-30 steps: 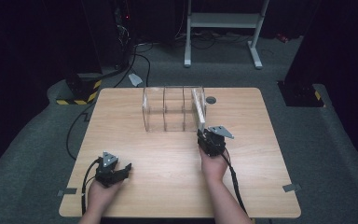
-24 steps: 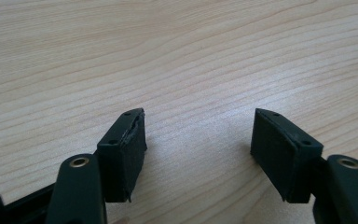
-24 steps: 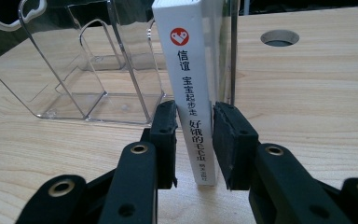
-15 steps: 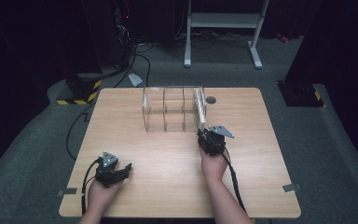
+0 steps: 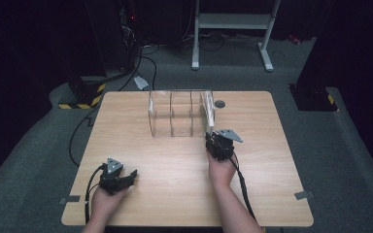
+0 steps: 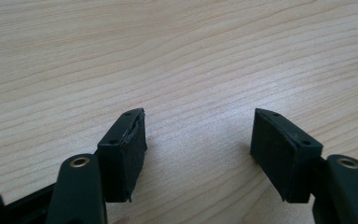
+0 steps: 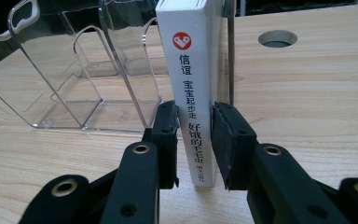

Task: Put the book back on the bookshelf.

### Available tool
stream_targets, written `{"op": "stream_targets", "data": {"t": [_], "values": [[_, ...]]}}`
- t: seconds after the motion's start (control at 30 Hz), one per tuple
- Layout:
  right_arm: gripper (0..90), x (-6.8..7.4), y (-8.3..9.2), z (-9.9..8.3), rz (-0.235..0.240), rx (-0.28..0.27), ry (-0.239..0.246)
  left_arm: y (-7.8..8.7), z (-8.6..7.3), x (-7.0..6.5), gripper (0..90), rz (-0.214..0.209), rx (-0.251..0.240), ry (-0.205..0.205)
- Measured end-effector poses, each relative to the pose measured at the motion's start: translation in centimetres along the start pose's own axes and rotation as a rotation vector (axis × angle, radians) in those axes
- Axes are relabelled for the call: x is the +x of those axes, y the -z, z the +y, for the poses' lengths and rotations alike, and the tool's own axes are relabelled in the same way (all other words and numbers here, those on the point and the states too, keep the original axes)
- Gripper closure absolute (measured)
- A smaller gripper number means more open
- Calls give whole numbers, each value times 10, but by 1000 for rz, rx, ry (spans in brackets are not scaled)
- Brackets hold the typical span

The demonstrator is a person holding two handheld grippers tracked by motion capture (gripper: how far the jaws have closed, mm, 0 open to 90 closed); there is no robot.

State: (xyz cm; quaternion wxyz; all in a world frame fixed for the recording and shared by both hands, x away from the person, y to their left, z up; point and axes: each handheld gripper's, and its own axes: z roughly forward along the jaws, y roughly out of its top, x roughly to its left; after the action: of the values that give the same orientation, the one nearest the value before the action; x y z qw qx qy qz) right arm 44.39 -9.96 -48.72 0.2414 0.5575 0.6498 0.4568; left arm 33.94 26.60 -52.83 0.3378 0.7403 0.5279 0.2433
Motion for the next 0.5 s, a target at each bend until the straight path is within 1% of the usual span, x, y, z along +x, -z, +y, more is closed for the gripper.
{"op": "stream_targets", "data": {"t": [0.13, 0.5], "values": [[711, 0, -2, 1, 0, 1, 6, 0, 0, 0, 357, 0, -1, 0], [707, -2, -6, 2, 4, -6, -4, 0, 0, 0, 357, 0, -1, 0]]}}
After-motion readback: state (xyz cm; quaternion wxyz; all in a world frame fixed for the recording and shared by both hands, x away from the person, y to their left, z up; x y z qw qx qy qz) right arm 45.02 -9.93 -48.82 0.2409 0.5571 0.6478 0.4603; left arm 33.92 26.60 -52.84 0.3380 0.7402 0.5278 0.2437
